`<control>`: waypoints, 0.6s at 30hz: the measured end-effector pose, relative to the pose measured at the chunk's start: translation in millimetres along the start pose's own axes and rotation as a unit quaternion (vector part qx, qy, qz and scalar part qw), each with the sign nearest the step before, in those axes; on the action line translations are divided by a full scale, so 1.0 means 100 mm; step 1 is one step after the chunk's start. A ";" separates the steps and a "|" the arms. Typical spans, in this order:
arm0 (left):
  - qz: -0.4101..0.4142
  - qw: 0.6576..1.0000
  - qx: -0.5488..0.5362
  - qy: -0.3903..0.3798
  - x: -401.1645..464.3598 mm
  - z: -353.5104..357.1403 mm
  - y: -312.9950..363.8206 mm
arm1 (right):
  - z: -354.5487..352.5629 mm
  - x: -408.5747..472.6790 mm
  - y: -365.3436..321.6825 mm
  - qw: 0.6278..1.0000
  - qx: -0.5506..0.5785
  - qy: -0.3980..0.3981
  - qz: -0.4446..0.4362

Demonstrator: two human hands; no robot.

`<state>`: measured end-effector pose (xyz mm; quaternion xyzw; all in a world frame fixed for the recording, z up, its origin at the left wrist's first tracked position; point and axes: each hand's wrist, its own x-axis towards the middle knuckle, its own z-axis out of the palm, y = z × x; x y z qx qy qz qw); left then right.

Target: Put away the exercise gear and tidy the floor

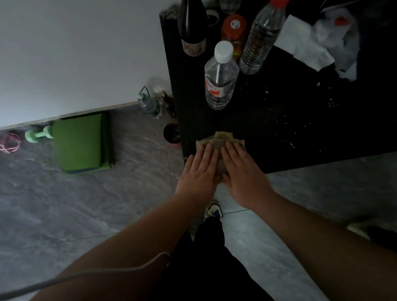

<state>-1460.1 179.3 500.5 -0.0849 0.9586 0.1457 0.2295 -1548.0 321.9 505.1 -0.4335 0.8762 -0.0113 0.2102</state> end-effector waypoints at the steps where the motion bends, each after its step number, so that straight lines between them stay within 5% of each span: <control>1: -0.005 1.000 0.010 0.000 0.02 0.02 -0.02 | 0.01 0.04 0.00 1.000 0.003 -0.008 0.008; 15: -0.014 0.999 -0.029 -0.015 0.10 -0.33 -0.13 | -0.26 0.27 -0.04 0.999 -0.009 -0.031 0.021; 18: -0.064 0.997 -0.027 0.026 -0.15 -0.55 -0.27 | -0.47 0.19 -0.15 1.000 0.011 0.015 0.011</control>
